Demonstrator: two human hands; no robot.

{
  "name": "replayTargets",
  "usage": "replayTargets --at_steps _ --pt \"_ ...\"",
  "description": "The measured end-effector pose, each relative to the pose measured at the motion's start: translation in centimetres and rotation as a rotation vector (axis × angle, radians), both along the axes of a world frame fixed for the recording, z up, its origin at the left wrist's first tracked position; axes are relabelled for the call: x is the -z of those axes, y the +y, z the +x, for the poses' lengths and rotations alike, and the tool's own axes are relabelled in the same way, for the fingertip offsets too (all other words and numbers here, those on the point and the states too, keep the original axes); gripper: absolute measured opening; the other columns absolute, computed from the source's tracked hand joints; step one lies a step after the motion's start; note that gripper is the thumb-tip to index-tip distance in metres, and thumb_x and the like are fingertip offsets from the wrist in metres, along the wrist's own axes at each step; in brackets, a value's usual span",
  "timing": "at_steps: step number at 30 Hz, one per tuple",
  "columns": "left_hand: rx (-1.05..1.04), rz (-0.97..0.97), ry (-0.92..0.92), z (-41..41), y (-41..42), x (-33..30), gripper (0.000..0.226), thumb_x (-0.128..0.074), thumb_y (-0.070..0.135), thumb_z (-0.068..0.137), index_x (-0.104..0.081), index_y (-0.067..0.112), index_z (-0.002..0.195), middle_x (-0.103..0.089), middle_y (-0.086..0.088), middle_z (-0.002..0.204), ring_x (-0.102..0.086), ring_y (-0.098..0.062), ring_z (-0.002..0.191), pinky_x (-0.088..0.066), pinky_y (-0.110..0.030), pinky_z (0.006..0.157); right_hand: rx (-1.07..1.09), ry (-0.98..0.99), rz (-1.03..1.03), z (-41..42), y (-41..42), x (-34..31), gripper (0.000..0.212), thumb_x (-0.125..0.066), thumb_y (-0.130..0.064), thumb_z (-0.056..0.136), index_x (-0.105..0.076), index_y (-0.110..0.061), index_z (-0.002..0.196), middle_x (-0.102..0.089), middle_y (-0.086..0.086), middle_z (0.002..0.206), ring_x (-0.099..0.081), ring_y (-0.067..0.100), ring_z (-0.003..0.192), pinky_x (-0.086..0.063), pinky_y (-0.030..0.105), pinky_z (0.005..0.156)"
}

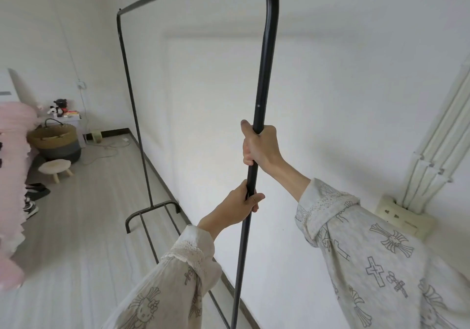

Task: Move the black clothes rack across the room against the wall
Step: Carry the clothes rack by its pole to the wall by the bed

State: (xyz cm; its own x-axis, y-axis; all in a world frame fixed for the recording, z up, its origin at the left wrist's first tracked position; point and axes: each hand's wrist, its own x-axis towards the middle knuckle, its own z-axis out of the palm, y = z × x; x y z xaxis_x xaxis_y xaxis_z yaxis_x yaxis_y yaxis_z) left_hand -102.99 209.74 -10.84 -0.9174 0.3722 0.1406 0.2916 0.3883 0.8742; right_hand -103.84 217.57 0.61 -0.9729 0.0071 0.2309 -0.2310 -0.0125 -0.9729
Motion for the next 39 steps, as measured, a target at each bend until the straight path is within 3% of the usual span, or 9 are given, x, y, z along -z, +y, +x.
replayTargets --at_steps 15,20,22,25,28,31,33,36,39 --pt "-0.108 -0.022 -0.014 -2.3 3.5 -0.1 0.018 -0.047 0.029 0.091 -0.038 0.024 0.076 -0.062 0.0 0.07 -0.057 -0.014 0.069 -0.042 -0.022 0.065 -0.107 0.02 -0.004 -3.9 3.6 0.0 0.048 -0.048 -0.022 0.092 -0.018 -0.021 0.055 -0.02 -0.009 0.034 -0.016 0.014 0.03 -0.019 0.019 0.038" --pt "-0.109 -0.062 -0.039 -1.6 3.2 -0.1 0.016 -0.045 0.03 0.092 -0.038 0.021 0.082 -0.062 0.0 0.072 -0.052 -0.003 0.058 -0.038 -0.022 0.059 -0.116 0.048 0.03 -3.2 3.4 0.5 0.046 -0.05 -0.022 0.09 -0.021 -0.02 0.054 -0.021 -0.008 0.035 -0.019 0.015 0.031 -0.023 0.02 0.036" --pt "-0.11 -0.058 -0.054 -1.0 3.1 -0.2 0.016 -0.043 0.03 0.093 -0.038 0.017 0.086 -0.062 -0.002 0.076 -0.055 -0.011 0.066 -0.039 -0.023 0.062 -0.077 0.089 0.071 -2.9 3.3 0.8 0.046 -0.051 -0.025 0.09 -0.024 -0.019 0.053 -0.025 -0.008 0.033 -0.025 0.015 0.029 -0.03 0.022 0.035" --pt "-0.1 -0.059 -0.074 -0.1 2.5 -0.4 0.014 -0.041 0.027 0.094 -0.04 0.013 0.093 -0.062 -0.005 0.089 -0.057 -0.021 0.084 -0.044 -0.026 0.072 0.05 0.199 0.253 -2.1 3.0 1.5 0.043 -0.049 -0.035 0.09 -0.036 -0.014 0.055 -0.041 -0.002 0.034 -0.045 0.016 0.031 -0.046 0.03 0.047" --pt "-0.074 -0.136 -0.1 0.9 1.3 -0.1 0.025 -0.039 0.025 0.095 -0.042 0.012 0.116 -0.06 -0.008 0.113 -0.055 -0.023 0.094 -0.044 -0.031 0.08 0.16 0.212 0.381 -1.0 3.0 2.8 0.037 -0.047 -0.041 0.09 -0.044 -0.013 0.067 -0.053 0.005 0.046 -0.055 0.014 0.041 -0.046 0.026 0.054" --pt "-0.023 -0.177 -0.104 2.0 -0.9 0.4 0.037 -0.039 0.02 0.095 -0.038 0.017 0.132 -0.056 -0.006 0.126 -0.058 -0.026 0.102 -0.045 -0.03 0.08 0.338 0.183 0.642 0.8 2.7 4.3 0.041 -0.043 -0.043 0.093 -0.047 -0.004 0.081 -0.057 0.012 0.062 -0.056 0.028 0.06 -0.045 0.035 0.058" --pt "-0.003 -0.19 -0.07 2.7 -2.6 0.6 0.035 -0.039 0.015 0.094 -0.046 0.015 0.128 -0.059 -0.009 0.123 -0.058 -0.028 0.107 -0.047 -0.034 0.09 0.451 0.142 0.969 2.3 2.7 5.4 0.039 -0.039 -0.041 0.095 -0.043 -0.006 0.08 -0.055 0.01 0.068 -0.049 0.032 0.063 -0.038 0.035 0.058" --pt "0.025 -0.189 -0.051 3.5 -6.2 1.3 0.034 -0.035 0.003 0.09 -0.056 0.011 0.115 -0.062 -0.008 0.103 -0.059 -0.025 0.094 -0.046 -0.032 0.085 0.431 -0.066 1.388 4.7 2.0 6.7 0.033 -0.037 -0.036 0.096 -0.049 -0.009 0.082 -0.057 0.01 0.084 -0.049 0.03 0.072 -0.037 0.033 0.062" --pt "-0.014 -0.184 -0.051 3.9 -10.3 2.3 0.03 -0.037 0.003 0.091 -0.059 0.012 0.109 -0.062 -0.004 0.095 -0.058 -0.022 0.086 -0.046 -0.027 0.075 0.293 -0.218 1.431 5.7 -0.1 7.3 0.04 -0.039 -0.036 0.095 -0.043 -0.007 0.067 -0.045 0.004 0.076 -0.05 0.03 0.078 -0.036 0.031 0.064"
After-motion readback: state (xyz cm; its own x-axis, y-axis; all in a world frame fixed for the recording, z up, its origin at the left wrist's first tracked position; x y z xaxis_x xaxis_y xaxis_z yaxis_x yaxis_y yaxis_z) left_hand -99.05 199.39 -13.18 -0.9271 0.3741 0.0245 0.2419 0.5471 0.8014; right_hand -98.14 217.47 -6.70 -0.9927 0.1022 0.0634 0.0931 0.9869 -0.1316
